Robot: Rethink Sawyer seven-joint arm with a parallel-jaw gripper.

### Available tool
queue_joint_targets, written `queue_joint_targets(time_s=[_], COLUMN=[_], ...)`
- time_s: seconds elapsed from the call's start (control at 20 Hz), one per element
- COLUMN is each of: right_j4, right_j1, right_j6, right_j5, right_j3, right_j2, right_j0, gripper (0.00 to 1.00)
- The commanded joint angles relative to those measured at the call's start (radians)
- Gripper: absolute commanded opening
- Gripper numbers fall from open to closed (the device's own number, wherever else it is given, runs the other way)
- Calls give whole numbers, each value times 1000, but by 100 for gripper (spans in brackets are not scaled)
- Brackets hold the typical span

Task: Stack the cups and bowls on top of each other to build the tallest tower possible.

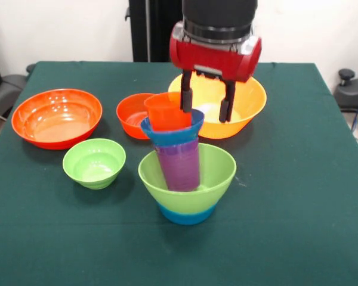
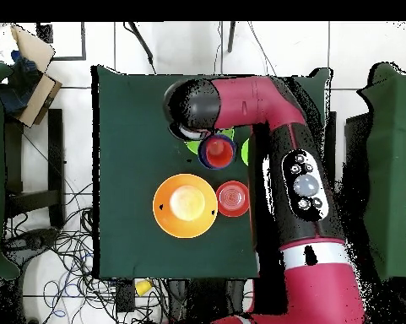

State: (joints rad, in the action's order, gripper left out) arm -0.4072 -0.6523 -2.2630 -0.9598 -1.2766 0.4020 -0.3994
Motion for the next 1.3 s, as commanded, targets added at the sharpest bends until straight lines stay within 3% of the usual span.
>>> queue_joint_targets(time_s=[0.05,1.05,1.3], right_j4=[12,8,-22], right_j1=[-50,-55,-44], right_j6=[242,222,184], right_j5=[-159,-95,27], right_j3=[-75,-109,-179], right_j2=[48,47,36], right_j0=[-17,-23,-27], gripper=[100,100,100])
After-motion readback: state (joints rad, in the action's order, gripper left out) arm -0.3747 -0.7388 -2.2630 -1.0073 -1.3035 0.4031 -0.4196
